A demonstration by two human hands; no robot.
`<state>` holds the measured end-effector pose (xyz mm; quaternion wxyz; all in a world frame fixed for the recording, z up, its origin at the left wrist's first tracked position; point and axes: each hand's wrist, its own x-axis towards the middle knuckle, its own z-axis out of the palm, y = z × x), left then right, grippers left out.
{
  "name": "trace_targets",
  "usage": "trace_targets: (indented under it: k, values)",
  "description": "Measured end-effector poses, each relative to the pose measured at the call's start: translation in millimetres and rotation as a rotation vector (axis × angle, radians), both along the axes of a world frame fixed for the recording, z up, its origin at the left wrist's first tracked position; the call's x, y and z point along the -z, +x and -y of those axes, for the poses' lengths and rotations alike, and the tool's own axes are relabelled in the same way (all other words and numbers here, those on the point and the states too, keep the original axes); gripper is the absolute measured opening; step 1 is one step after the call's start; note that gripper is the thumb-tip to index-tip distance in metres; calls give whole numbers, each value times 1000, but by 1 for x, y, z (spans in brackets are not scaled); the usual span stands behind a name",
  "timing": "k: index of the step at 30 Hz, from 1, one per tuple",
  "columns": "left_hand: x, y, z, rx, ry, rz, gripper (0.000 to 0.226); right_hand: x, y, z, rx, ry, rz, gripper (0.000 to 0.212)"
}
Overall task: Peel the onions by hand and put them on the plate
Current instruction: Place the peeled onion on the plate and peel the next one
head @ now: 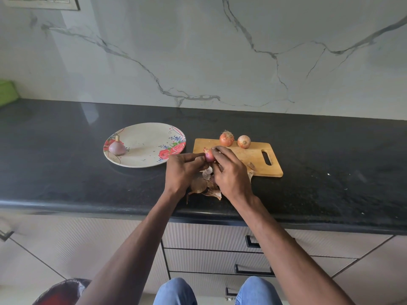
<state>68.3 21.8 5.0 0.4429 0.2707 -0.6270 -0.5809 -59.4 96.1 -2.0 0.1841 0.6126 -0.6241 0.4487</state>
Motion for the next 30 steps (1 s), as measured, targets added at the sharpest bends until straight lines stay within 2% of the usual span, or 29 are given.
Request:
trace_targets:
  k: [7, 14, 24, 27, 30]
  values:
    - [-1, 1, -1, -82, -119, 72, 13, -1, 2, -2, -5, 9, 4, 38]
    - [-5, 2, -1, -45, -64, 31, 6, -1, 0, 0, -33, 14, 48, 35]
    - [-3, 2, 1, -66, -80, 49, 18, -2, 2, -1, -26, 3, 0, 35]
    - [-3, 2, 0, -56, -57, 27, 9, -2, 2, -2, -18, 5, 1, 35]
    - [-3, 1, 0, -43, -56, 27, 13, -3, 3, -2, -12, 1, 3, 35]
